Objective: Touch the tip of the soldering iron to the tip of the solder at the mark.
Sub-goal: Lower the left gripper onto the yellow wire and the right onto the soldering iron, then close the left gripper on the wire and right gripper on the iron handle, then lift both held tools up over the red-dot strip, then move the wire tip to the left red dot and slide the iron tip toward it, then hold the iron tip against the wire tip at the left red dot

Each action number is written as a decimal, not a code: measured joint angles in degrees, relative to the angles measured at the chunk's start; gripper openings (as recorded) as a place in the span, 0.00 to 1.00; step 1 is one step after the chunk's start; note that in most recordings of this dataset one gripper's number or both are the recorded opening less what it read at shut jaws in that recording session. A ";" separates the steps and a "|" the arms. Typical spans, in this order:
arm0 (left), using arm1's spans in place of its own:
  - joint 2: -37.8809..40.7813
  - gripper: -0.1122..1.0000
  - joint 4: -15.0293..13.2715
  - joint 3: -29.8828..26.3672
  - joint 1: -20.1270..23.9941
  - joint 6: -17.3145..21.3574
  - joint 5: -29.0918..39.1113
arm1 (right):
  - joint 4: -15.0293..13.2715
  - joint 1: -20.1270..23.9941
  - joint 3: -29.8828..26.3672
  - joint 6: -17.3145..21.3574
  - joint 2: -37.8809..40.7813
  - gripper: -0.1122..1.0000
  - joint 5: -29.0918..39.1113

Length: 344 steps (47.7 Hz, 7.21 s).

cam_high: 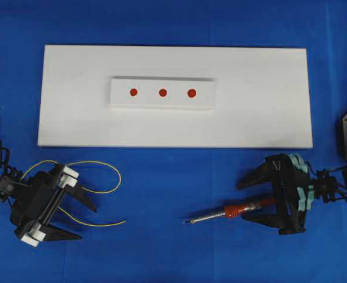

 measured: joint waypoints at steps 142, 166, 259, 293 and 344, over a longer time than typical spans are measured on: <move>-30.32 0.12 0.09 -21.80 38.85 -6.33 72.77 | -14.85 -50.27 -17.75 -16.52 -35.16 0.17 72.51; -24.79 0.12 0.09 -21.80 38.94 -10.81 74.53 | -16.61 -50.27 -27.51 -16.52 -23.91 0.17 79.37; -20.21 0.12 0.18 -22.68 38.67 -13.89 75.15 | -18.98 -48.34 -37.00 -16.52 -15.21 0.17 82.53; -20.21 0.12 0.18 -22.68 38.67 -13.97 75.23 | -20.65 -47.20 -41.04 -16.61 -6.59 0.17 82.53; -20.21 0.12 0.09 -22.68 38.50 -14.06 75.23 | -21.01 -47.20 -42.80 -16.61 -5.01 0.17 84.11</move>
